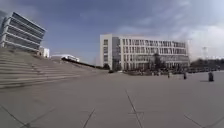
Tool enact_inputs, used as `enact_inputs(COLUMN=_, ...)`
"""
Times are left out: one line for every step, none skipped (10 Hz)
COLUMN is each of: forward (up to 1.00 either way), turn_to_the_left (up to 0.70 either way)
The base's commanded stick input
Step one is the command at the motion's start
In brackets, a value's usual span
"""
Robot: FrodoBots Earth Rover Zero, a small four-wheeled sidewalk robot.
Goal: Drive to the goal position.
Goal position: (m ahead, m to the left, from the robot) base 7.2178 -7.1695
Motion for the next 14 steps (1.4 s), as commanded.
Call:
enact_inputs(forward=0.70, turn_to_the_left=0.00)
enact_inputs(forward=0.70, turn_to_the_left=0.00)
enact_inputs(forward=0.70, turn_to_the_left=0.00)
enact_inputs(forward=0.70, turn_to_the_left=0.00)
enact_inputs(forward=0.70, turn_to_the_left=-0.05)
enact_inputs(forward=0.70, turn_to_the_left=-0.18)
enact_inputs(forward=0.70, turn_to_the_left=-0.29)
enact_inputs(forward=0.70, turn_to_the_left=-0.34)
enact_inputs(forward=0.70, turn_to_the_left=-0.35)
enact_inputs(forward=0.70, turn_to_the_left=-0.35)
enact_inputs(forward=0.70, turn_to_the_left=-0.35)
enact_inputs(forward=0.70, turn_to_the_left=-0.35)
enact_inputs(forward=0.70, turn_to_the_left=-0.35)
enact_inputs(forward=0.70, turn_to_the_left=-0.35)
